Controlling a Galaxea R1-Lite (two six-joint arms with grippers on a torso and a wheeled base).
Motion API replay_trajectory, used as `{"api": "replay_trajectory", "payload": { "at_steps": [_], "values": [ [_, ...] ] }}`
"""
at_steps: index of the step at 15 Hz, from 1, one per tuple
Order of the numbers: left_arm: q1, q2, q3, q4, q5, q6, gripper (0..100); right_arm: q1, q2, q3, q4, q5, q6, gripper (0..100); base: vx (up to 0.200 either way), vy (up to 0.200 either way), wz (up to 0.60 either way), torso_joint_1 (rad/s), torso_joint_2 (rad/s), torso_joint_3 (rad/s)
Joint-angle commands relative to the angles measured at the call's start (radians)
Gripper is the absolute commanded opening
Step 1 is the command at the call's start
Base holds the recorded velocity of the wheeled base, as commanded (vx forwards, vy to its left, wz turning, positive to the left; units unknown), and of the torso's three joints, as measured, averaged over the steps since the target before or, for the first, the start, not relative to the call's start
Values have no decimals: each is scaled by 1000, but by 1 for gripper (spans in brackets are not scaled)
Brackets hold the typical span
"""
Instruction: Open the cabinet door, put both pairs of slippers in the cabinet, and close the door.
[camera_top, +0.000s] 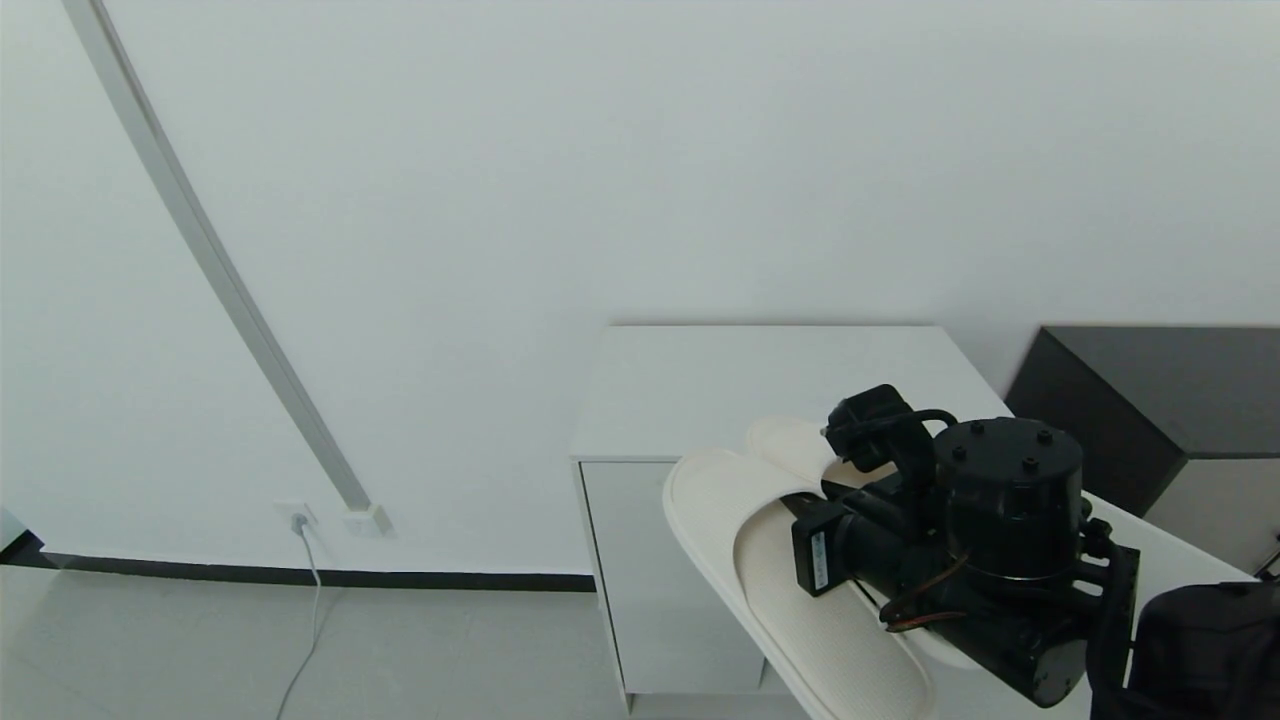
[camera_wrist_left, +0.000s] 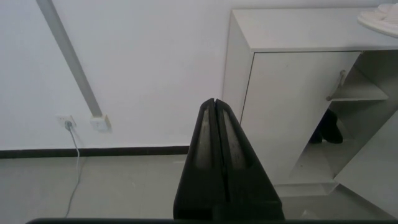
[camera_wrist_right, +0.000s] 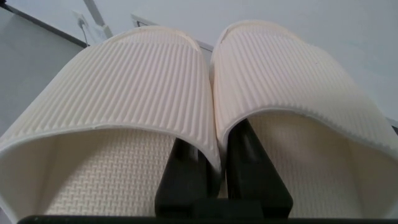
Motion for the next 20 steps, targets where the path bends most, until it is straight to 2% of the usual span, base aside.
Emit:
{"api": "replay_trajectory", "payload": {
  "at_steps": [1,16,20],
  "values": [
    [0,1,0,0,0,2,0,1,0,2,-2,0,0,0,0,-200,0,2,7,2],
    [0,1,0,0,0,0,0,2,-27,6,-6,-15,0,0,0,-200,0,3,3,3],
    [0,1,0,0,0,0,0,16,-55,40,-6,-14,1,0,0,0,0,0,0,0]
  ]
}}
